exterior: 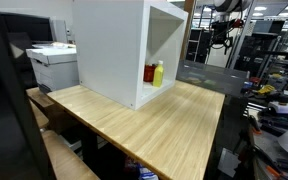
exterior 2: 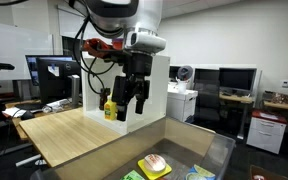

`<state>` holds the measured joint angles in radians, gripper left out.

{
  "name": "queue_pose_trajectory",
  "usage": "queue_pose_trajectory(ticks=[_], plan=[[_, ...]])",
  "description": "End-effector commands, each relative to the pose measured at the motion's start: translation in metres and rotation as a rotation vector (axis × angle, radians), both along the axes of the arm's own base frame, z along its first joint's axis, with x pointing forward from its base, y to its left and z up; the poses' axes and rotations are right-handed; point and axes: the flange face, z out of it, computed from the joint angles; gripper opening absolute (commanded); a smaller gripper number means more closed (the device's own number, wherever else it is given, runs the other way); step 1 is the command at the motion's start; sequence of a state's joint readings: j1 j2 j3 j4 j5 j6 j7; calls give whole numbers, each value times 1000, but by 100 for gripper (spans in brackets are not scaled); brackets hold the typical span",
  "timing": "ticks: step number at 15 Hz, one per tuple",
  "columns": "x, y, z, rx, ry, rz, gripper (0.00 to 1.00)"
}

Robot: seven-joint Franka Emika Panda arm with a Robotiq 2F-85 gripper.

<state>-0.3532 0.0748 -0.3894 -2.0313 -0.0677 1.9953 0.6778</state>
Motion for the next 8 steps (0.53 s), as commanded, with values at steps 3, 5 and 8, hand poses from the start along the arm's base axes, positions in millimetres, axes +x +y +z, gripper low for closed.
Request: queue_pose_trajectory(ticks=[3, 5, 8], plan=[[10, -5, -24, -20, -12, -62, 100], [13, -8, -36, -25, 3, -85, 100], [16, -10, -48, -27, 16, -102, 100]])
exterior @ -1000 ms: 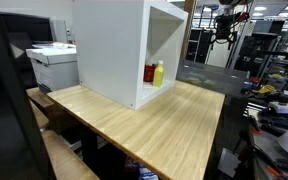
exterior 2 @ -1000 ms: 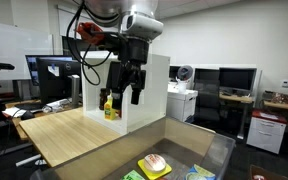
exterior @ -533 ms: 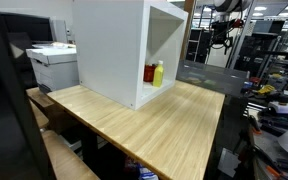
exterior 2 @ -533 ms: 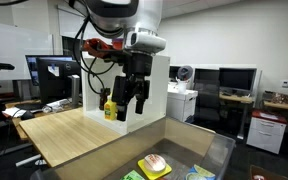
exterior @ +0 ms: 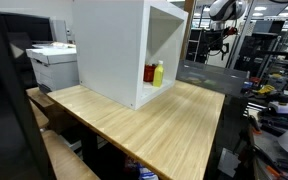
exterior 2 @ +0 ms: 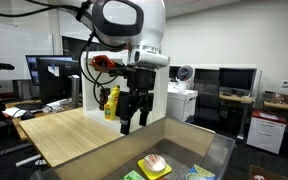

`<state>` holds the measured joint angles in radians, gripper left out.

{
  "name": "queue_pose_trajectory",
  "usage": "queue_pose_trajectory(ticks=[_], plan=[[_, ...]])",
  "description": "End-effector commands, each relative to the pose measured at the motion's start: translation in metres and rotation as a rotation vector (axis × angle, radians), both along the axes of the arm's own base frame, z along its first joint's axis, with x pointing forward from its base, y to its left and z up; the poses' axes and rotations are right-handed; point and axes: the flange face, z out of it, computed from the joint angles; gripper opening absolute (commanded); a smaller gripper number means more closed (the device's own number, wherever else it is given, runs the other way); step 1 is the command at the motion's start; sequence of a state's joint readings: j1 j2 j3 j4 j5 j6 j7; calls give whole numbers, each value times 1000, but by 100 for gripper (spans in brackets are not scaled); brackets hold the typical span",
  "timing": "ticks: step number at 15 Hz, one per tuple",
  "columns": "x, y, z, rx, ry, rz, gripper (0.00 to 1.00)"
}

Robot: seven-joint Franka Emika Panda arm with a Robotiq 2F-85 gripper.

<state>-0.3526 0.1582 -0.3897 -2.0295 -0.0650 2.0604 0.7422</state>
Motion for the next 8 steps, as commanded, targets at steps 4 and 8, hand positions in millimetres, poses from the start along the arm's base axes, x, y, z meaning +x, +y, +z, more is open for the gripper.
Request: queue_pose_trajectory(ticks=[4, 8], plan=[[10, -7, -23, -5, -4, -61, 100], [17, -12, -39, -4, -4, -87, 100]])
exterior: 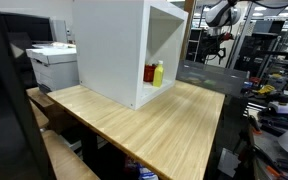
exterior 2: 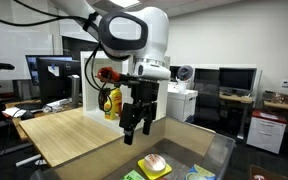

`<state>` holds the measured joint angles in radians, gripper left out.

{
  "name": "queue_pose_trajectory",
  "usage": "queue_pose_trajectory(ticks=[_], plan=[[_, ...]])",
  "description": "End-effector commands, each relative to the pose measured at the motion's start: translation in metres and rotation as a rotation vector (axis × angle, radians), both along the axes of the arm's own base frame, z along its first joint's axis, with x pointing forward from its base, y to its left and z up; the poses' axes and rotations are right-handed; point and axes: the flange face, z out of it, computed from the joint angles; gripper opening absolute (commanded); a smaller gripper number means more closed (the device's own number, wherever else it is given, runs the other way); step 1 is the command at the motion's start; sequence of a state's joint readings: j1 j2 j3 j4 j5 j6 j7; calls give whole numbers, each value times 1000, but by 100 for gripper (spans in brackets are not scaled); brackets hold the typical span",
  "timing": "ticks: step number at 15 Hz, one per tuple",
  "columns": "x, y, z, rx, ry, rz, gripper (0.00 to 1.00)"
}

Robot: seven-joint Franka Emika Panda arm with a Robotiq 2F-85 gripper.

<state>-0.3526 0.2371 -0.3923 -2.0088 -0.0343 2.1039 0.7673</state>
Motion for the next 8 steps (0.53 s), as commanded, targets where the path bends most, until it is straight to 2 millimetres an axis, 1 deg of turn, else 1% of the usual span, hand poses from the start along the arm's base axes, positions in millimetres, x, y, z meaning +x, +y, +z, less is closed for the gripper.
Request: queue_pose_trajectory(ticks=[1, 8], plan=[[8, -6, -11, 0, -11, -53, 100], [16, -6, -32, -27, -30, -36, 100]])
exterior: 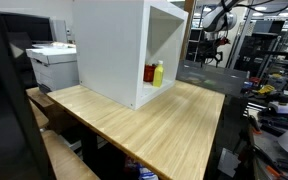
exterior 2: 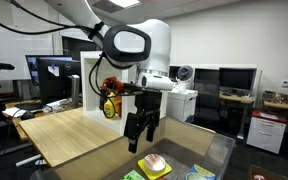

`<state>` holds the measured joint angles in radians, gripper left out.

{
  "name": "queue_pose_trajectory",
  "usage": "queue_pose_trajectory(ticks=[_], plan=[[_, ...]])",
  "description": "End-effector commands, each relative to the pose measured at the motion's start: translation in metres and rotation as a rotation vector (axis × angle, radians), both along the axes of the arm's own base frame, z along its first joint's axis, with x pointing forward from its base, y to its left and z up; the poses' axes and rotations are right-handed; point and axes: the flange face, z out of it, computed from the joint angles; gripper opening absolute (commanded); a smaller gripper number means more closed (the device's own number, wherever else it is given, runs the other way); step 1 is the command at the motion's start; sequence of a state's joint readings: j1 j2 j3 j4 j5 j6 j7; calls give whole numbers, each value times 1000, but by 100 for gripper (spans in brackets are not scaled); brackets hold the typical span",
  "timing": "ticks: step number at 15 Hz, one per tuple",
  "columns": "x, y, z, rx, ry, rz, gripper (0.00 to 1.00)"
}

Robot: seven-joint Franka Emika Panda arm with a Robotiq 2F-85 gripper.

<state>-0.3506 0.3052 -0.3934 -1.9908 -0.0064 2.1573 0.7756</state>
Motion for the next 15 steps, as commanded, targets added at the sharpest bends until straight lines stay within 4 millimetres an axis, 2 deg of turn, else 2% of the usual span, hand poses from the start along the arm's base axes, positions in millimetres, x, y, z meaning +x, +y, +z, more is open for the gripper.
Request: queue_pose_trajectory(ticks=[1, 9, 12, 13, 15], plan=[[7, -1, -8, -22, -29, -16, 100], [19, 10, -23, -24, -69, 15, 100], [21, 16, -21, -14, -49, 41, 100], [22, 11, -22, -24, -39, 30, 100], [24, 13, -22, -24, -38, 35, 100]])
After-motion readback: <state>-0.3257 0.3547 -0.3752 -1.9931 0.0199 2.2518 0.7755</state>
